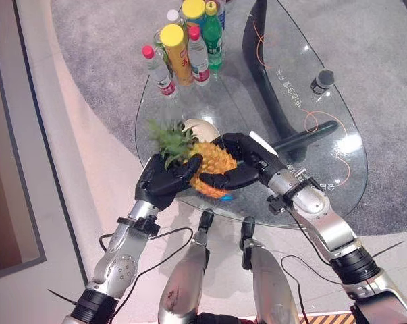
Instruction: Pick up the fruit to the plate
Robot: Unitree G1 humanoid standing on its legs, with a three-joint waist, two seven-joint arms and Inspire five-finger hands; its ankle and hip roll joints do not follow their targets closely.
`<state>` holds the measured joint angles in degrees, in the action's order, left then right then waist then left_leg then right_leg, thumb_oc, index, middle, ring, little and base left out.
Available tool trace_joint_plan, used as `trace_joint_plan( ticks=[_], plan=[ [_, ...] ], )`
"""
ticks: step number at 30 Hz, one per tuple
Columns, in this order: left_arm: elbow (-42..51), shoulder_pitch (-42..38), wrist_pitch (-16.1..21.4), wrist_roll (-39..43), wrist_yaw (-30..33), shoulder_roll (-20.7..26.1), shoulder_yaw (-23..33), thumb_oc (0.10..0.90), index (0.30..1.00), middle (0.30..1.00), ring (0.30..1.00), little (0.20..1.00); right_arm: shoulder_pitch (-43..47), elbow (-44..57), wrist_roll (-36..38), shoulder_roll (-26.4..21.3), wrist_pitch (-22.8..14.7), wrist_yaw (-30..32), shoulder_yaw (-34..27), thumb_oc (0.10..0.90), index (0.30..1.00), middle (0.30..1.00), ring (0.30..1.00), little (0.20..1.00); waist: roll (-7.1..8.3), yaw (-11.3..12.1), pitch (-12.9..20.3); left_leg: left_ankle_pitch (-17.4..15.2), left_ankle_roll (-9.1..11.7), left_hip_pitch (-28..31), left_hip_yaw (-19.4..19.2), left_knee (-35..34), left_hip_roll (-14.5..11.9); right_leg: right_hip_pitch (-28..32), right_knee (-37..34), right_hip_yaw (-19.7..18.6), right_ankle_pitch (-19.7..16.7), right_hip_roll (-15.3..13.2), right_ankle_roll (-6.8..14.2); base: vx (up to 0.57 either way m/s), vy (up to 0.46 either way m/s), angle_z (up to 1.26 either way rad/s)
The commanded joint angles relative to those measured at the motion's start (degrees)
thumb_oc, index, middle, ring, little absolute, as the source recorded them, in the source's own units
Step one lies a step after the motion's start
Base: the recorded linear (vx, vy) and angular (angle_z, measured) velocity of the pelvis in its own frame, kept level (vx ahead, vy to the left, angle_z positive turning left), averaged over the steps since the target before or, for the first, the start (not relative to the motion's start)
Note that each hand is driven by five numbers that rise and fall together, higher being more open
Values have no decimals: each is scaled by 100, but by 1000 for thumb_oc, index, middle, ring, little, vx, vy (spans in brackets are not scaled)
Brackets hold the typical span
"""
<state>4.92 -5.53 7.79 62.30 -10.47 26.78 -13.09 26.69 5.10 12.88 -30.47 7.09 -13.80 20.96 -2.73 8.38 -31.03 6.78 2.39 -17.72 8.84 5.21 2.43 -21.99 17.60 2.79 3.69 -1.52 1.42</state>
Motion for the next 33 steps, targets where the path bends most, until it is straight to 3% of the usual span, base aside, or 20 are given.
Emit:
trace_joint_plan(
  ticks=[1,7,10,17,25,26,27,30,32,33],
  plan=[
    [1306,-814,521,53,-435,58,-89,800,900,900,900,900,498,1387,-28,174,-223,-1626,1374,100,300,300,300,200,170,-42,123,-726,-279,42,130,636,570,824,-1009,-211,-464,19,374,19,-33,-1],
    [1295,-802,677,60,-418,150,-310,800,900,900,900,900,791,1620,146,291,235,-2505,1937,100,300,300,300,200,191,84,123,-747,-273,66,232,635,578,894,-1049,-194,-445,50,348,12,-36,8],
    [1271,-844,733,159,-440,256,-397,800,900,900,900,900,915,1577,294,337,347,-2483,2156,100,300,300,300,200,203,153,123,-761,-274,66,283,638,589,926,-1084,-157,-444,56,333,6,-48,4],
    [1270,-870,837,484,-484,465,-403,800,900,900,900,900,992,1459,587,351,127,-2324,2166,100,300,300,300,200,266,222,123,-771,-272,65,347,599,596,952,-1165,-113,-462,102,307,-3,-41,4],
    [1378,-809,1598,1214,-631,159,-287,800,900,900,900,900,831,1379,499,484,-50,-2272,2038,100,300,300,300,200,381,220,123,-782,-261,25,380,567,572,916,-1218,-101,-492,122,286,-6,-19,0],
    [1389,-807,1705,1330,-663,64,-248,674,792,792,792,774,829,1366,461,556,-34,-2222,2030,100,300,300,300,200,415,231,123,-788,-257,20,391,564,569,924,-1232,-99,-492,126,283,-5,-45,-1],
    [1402,-803,1750,1391,-697,-5,-228,457,606,606,606,557,823,1348,434,611,-31,-2174,2024,100,300,300,300,200,437,243,123,-791,-254,21,408,559,571,932,-1245,-90,-497,127,280,-2,-56,0],
    [1424,-820,1932,1557,-706,-143,-166,424,578,578,578,524,839,1243,396,748,-92,-2093,1992,100,300,300,300,200,512,276,123,-802,-241,5,433,554,564,938,-1271,-49,-503,134,270,-4,-60,3],
    [1448,-832,2064,1684,-818,-235,-111,100,300,300,300,200,863,1197,392,807,-114,-2024,1965,100,300,300,300,200,562,307,123,-808,-236,-14,459,554,567,930,-1283,-12,-509,136,264,-11,-54,3],
    [1446,-833,2104,1708,-842,-261,-77,100,300,300,300,200,875,1165,394,826,-137,-2000,1954,100,300,300,300,200,581,320,123,-810,-234,-23,473,553,568,922,-1286,6,-512,139,261,-9,-42,6]
  ],
)
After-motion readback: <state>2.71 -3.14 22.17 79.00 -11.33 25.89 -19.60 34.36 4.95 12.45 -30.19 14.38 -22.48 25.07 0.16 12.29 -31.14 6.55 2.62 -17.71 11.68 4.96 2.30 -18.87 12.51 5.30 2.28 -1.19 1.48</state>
